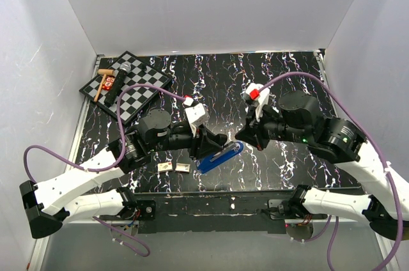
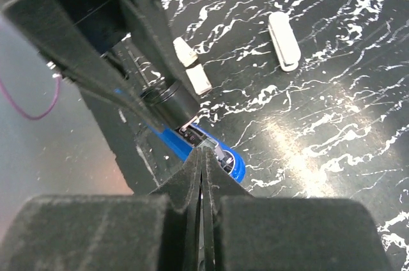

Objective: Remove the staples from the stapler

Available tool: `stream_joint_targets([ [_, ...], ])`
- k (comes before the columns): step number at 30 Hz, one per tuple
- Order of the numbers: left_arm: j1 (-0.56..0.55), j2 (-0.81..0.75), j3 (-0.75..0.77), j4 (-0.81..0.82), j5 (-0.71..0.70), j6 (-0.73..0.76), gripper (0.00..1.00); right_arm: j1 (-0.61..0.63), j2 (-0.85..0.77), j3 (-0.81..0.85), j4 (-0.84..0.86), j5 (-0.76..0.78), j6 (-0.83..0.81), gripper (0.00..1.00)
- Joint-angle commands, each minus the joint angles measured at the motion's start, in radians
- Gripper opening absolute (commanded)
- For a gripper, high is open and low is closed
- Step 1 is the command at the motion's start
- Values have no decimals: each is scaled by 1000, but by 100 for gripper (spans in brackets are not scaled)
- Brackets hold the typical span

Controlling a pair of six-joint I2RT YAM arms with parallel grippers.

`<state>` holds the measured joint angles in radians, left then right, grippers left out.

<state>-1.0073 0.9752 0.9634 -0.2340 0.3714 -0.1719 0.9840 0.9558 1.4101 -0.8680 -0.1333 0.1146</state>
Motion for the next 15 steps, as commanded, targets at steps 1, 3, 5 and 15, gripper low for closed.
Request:
stream_joint_targets([
  [1,4,-15,23,48,-92,-5,0,2,18,-17,104,113,86,1],
  [3,4,-10,28,48,-109,-6,0,2,20,-46,135,129,111,1],
  [5,3,-1,32,44,-117,-8,0,2,24,-66,159,159,135,1],
  [15,4,7,31,70,-134,-21,0,2,72,-122,208,175,197,1],
])
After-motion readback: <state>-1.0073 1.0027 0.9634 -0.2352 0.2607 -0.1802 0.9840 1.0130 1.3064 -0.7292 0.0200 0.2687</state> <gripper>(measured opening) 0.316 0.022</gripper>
